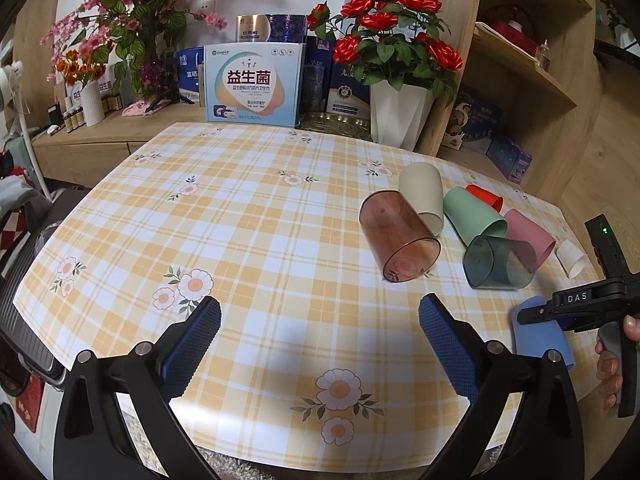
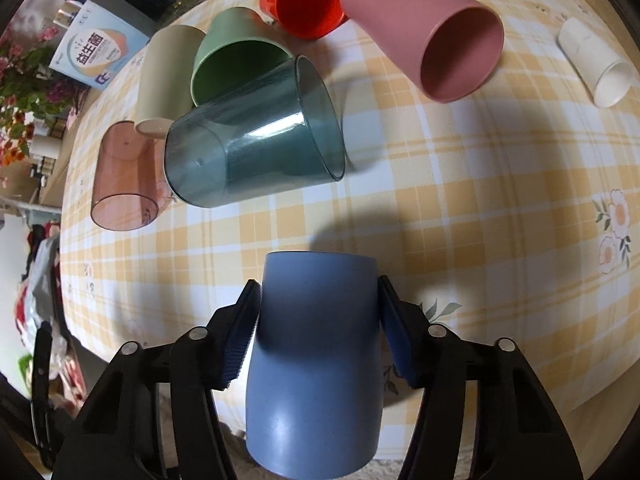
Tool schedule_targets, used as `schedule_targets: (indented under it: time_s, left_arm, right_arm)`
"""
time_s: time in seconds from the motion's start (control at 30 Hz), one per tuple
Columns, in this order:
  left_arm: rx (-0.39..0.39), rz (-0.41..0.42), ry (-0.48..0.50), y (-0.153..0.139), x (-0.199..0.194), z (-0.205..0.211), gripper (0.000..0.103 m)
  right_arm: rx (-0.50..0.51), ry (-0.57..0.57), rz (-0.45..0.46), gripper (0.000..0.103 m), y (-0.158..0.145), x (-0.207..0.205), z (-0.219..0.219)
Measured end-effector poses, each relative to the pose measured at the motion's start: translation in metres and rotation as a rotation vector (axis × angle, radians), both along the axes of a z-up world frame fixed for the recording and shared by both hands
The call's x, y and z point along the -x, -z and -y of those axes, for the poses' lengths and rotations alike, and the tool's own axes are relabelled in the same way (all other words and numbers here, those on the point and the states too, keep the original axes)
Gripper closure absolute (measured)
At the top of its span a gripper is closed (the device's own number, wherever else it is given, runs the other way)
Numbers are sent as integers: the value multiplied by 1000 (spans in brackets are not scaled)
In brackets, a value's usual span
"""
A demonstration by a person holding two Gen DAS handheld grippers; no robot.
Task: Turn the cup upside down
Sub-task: 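Rotate the right tool to turn the blue cup mouth-down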
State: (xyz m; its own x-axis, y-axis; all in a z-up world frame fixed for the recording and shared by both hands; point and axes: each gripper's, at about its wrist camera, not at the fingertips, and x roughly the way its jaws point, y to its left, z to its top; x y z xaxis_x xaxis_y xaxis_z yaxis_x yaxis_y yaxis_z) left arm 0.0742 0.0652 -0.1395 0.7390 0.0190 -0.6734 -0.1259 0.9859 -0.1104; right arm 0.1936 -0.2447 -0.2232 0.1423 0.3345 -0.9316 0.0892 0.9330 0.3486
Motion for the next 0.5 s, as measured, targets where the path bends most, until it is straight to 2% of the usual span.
schedule_targets:
  time_s: [0.17,0.5]
  left_arm:
    - [-1,9,-3,-2,1,0,6]
    - [-18,17,28,-7,4,14,6]
  right_arm:
    - [-39,-3,53,47,-10,11,6]
    - [-65,1,243,47,-49,57,19]
